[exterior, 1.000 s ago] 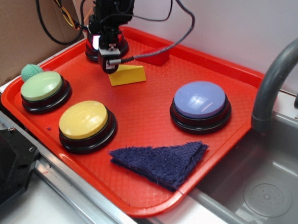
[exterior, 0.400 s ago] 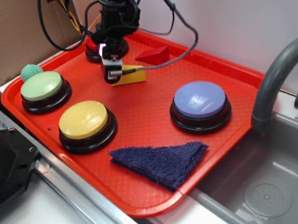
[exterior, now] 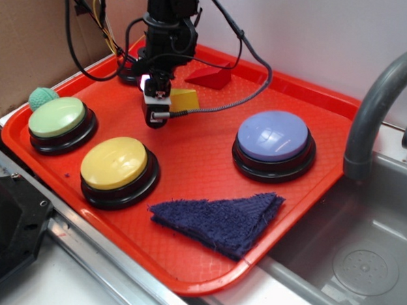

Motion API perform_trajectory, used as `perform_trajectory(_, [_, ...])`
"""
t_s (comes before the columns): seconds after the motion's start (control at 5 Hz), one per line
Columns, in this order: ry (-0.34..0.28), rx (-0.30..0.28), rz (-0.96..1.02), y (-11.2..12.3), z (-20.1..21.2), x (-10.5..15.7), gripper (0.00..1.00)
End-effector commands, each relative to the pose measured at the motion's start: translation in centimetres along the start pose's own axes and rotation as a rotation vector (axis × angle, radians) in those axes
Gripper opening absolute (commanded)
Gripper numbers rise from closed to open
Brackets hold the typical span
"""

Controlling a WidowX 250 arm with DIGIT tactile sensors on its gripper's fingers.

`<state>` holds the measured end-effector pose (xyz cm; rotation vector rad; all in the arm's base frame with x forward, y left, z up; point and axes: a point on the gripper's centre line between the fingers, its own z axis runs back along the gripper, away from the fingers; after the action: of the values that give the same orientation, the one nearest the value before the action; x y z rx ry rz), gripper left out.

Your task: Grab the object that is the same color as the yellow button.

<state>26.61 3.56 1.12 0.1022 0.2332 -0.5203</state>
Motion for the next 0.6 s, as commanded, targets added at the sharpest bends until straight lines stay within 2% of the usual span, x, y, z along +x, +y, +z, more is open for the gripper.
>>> perform_trajectory(0.0, [-0.067, -0.015, -0.028, 0.7, 0.3, 1.4, 0.00])
perform_trajectory(0.2, [-0.055, 0.003, 0.001, 1.1, 0.2, 1.3, 0.00])
perform_trajectory(0.4, [-0.105, -0.026, 0.077, 1.6, 1.9, 0.4, 0.00])
